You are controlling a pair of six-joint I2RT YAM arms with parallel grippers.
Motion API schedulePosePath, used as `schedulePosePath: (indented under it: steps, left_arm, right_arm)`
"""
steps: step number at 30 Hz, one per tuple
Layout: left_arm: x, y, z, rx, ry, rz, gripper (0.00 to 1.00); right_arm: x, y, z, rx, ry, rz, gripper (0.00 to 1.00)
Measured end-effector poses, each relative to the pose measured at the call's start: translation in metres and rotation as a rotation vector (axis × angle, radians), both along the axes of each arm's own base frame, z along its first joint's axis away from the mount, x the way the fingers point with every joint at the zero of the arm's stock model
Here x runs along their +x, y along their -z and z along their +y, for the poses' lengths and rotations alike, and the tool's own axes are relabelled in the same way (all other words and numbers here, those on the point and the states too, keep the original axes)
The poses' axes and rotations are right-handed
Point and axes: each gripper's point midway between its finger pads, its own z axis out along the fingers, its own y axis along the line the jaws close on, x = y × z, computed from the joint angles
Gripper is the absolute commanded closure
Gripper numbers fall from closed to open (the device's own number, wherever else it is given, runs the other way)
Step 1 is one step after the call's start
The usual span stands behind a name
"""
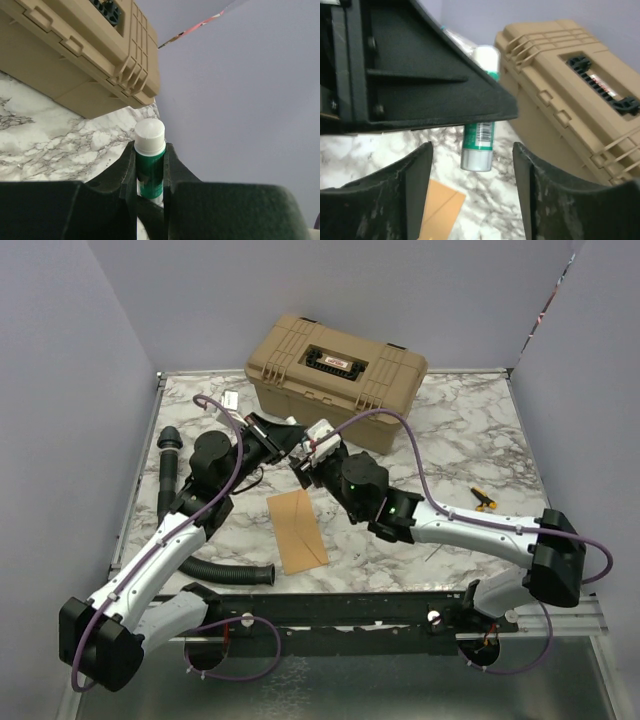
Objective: Place the letter into the envelope and seal it
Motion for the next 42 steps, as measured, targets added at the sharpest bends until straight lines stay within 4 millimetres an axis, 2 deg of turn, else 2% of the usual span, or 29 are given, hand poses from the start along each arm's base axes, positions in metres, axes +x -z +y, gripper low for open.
schedulePosePath:
  steps: [2, 4, 7, 11, 14, 17, 20, 22, 28, 32, 36, 39, 42]
  left_arm:
    - [-0.007, -0.013, -0.008, 0.003, 0.044, -0.037, 1.0]
    - [-0.014, -0.025, -0.014, 0.018, 0.087, -0.082, 1.0]
    - [-0.02, -0.034, -0.018, 0.045, 0.131, -0.133, 1.0]
    - [-0.034, -0.037, -0.027, 0.073, 0.224, -0.177, 1.0]
    - [-0.048, -0.037, -0.034, 0.082, 0.313, -0.2, 1.0]
    - [-0.062, -0.045, -0.04, 0.076, 0.395, -0.237, 1.0]
    - [-0.081, -0.055, -0.043, 0.067, 0.481, -0.298, 1.0]
    - [-0.093, -0.064, -0.043, 0.06, 0.526, -0.343, 1.0]
    - [-0.125, -0.086, -0.038, 0.04, 0.612, -0.458, 1.0]
    - [-0.131, -0.089, -0.038, 0.032, 0.633, -0.472, 1.0]
    - [-0.134, -0.092, -0.038, 0.021, 0.641, -0.479, 1.0]
    - [-0.135, -0.094, -0.038, 0.014, 0.645, -0.479, 1.0]
    - [-0.135, -0.095, -0.038, 0.008, 0.645, -0.479, 1.0]
  right_arm:
    - [-0.008, 0.001, 0.001, 0.016, -0.051, 0.071, 0.18]
    - [-0.023, -0.005, -0.001, 0.082, -0.117, 0.165, 0.16]
    - [-0.054, -0.036, -0.012, 0.277, -0.213, 0.279, 0.14]
    - [-0.093, -0.074, -0.043, 0.597, -0.312, 0.396, 0.14]
    - [-0.107, -0.073, -0.054, 0.772, -0.35, 0.493, 0.13]
    - [-0.111, -0.059, -0.053, 0.884, -0.357, 0.6, 0.14]
    - [-0.112, -0.039, -0.045, 0.927, -0.355, 0.679, 0.22]
    - [-0.113, -0.039, -0.04, 0.933, -0.384, 0.686, 0.32]
    - [-0.136, -0.072, -0.032, 0.933, -0.596, 0.573, 0.35]
    - [-0.143, -0.091, -0.03, 0.908, -0.663, 0.51, 0.37]
    - [-0.143, -0.102, -0.025, 0.887, -0.679, 0.48, 0.44]
    - [-0.141, -0.103, -0.023, 0.873, -0.674, 0.469, 0.53]
    - [-0.14, -0.098, -0.02, 0.851, -0.667, 0.471, 0.54]
